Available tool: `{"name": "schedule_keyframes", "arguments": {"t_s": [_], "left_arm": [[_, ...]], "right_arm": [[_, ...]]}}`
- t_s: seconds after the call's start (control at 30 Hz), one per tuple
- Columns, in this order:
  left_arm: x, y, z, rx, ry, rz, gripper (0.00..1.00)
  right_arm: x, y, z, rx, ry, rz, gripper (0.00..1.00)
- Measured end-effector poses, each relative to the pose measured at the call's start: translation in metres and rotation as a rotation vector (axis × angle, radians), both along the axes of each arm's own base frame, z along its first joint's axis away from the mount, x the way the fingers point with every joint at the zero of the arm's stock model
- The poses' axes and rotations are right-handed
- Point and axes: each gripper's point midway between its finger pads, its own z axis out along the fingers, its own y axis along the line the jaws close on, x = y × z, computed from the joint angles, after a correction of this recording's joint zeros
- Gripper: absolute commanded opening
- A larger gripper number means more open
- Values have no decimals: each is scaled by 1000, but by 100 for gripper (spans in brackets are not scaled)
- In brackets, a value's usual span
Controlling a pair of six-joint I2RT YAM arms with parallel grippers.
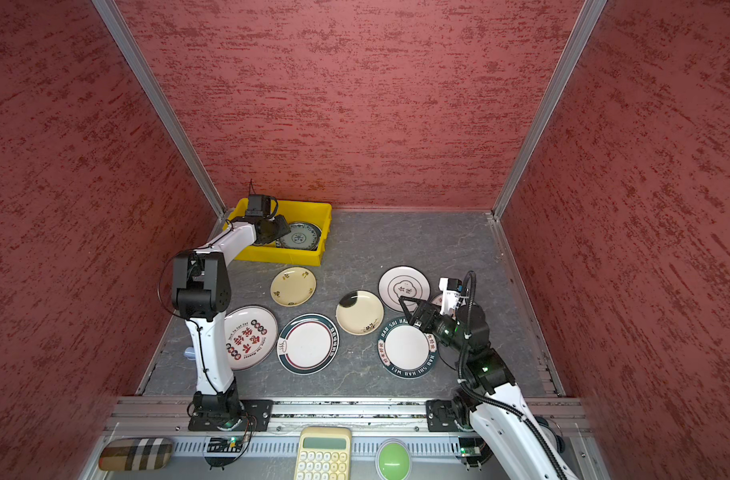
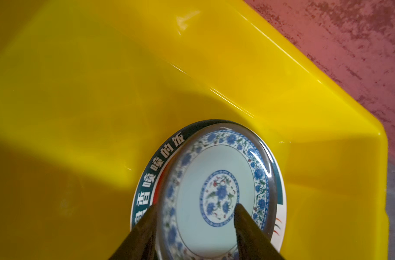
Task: Place the plates into the plastic bin on the countertop
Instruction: 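Lower the floral plate into the bin, open the left gripper, pull back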
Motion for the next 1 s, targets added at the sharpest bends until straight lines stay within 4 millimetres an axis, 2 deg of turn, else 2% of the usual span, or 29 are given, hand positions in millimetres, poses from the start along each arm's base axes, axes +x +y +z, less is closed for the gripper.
{"name": "schedule_keyframes", "arguments": {"t_s": [0.07,0.33,0.43,0.5,0.67,0.73,0.8,0.9,1.0], "left_arm": [[0,-2,0,7,0,-13,100],[-2,-25,6,35,-12,-81,99],[-11,-30,16,34,-27,-92,99],[-23,-31,30,32,-50,-95,99],[-62,-27,89,19,-169,-83,99],[-77,-25,116,15,-234,-75,99],[-95,-24,134,17,-285,-70,99],[-130,-28,147,20,-340,-73,99],[-165,-31,140,14,-348,-76,99]], "right_arm": [[1,-2,0,-10,8,-12,99],[5,-9,-4,-43,31,-53,99],[6,-13,-9,-62,57,-80,99],[8,-17,-10,-75,73,-102,99],[12,-23,-13,-112,125,-141,99],[14,-24,-21,-130,164,-151,99],[15,-25,-30,-146,207,-157,99],[20,-24,-43,-165,263,-157,99],[25,-22,-54,-172,311,-161,99]]}}
